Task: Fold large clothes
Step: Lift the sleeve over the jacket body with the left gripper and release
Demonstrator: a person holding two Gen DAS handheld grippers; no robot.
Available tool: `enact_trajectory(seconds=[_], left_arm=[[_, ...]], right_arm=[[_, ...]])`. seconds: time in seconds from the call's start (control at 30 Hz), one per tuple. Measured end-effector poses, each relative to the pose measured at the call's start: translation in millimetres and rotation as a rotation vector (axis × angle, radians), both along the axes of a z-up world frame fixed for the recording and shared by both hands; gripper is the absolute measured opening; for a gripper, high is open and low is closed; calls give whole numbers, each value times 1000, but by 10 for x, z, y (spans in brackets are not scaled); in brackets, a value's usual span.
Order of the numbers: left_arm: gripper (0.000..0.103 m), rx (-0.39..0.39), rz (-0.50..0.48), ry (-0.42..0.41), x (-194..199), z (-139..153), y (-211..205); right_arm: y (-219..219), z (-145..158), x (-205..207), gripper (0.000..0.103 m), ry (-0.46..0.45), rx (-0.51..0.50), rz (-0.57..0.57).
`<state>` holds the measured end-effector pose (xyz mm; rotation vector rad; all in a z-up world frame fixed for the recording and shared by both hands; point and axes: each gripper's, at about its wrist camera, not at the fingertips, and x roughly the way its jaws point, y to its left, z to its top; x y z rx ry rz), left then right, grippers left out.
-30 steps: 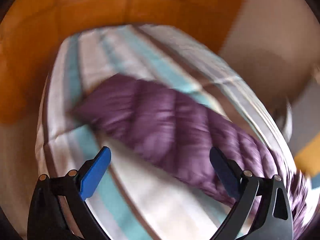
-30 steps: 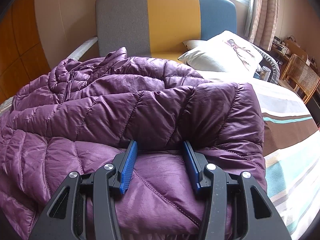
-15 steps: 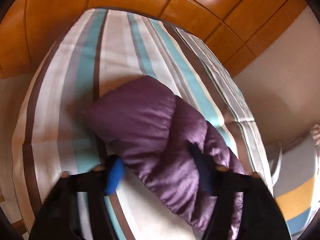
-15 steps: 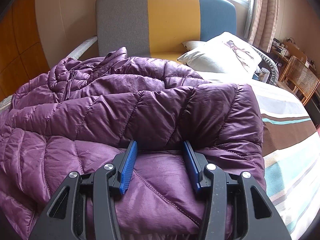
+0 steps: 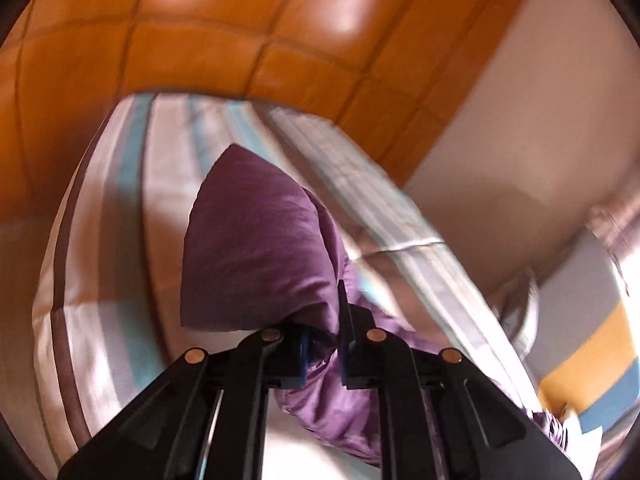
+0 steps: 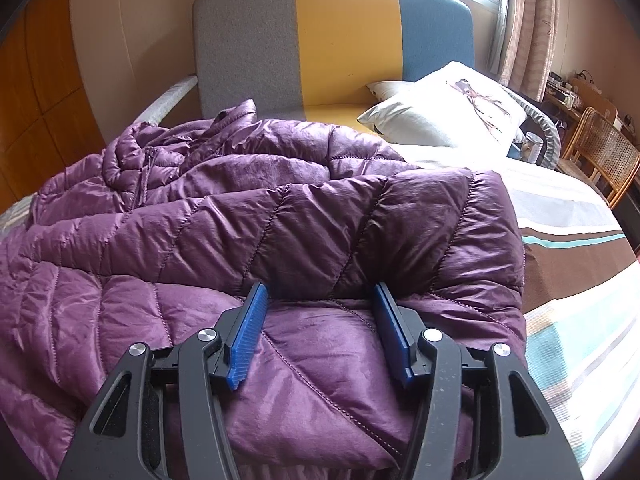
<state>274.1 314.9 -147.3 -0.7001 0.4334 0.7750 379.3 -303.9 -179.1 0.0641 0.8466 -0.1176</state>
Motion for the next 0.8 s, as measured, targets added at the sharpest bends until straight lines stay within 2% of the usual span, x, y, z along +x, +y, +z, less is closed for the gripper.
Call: enact_trajectory(seconds=[0.13,0.33,0.5,0.8], left_arm=[[10,128,-126,-22,148,292,-418],[10,235,-319,-25,392,485,-1086],[10,264,-467,-22,519,528,-1628],[10,327,-728,34,667,463,-2600]], right_arm=[[-33,94,-97,55,3,0,6],[-43,178,-255,55,-21,-52,20],[-123,32,-239,55,1,-20,-1],[-130,-65,-203,55,17,-12,5]])
